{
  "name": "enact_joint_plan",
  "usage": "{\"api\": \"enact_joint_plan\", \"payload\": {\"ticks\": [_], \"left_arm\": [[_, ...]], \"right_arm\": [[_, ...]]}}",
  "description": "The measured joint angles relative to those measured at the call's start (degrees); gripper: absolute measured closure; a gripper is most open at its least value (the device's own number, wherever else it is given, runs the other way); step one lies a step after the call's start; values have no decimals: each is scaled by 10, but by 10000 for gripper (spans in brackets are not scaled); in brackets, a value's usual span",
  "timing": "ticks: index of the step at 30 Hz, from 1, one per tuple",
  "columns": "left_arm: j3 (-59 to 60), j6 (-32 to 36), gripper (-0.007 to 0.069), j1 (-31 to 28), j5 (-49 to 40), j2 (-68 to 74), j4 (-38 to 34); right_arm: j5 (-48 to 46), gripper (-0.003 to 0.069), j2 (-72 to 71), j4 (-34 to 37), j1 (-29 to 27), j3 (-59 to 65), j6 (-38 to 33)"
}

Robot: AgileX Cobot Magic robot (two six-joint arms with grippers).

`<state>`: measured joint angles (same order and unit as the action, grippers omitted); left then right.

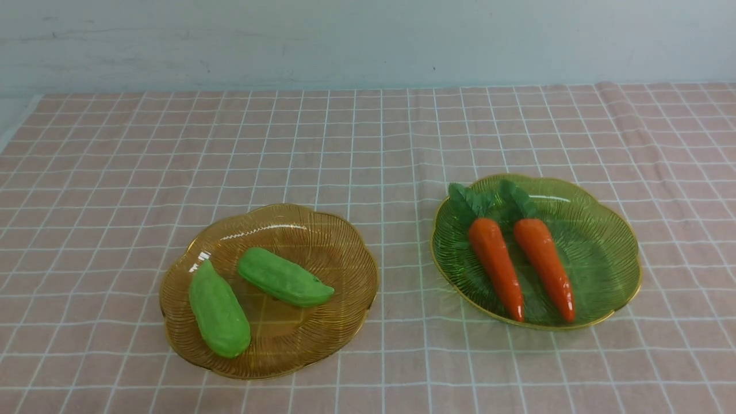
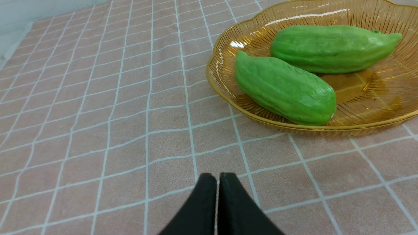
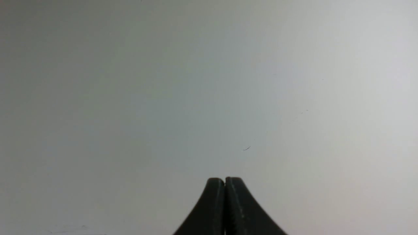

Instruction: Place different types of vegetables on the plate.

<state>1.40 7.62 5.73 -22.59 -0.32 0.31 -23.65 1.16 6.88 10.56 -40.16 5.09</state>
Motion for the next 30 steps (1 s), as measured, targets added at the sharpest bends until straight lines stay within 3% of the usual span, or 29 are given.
{"api": "enact_joint_plan", "payload": {"ticks": [8,15,25,30], "left_arm": [[0,0,628,0,0,0,0],[0,0,628,0,0,0,0],[0,0,628,0,0,0,0],[0,0,628,0,0,0,0]], "right_arm": [[0,674,0,-3,0,0,-1],[1,674,0,-63,0,15,-34],[4,674,0,-158,-4,147,-41],[4,674,0,-168,-51,238,-40]]}}
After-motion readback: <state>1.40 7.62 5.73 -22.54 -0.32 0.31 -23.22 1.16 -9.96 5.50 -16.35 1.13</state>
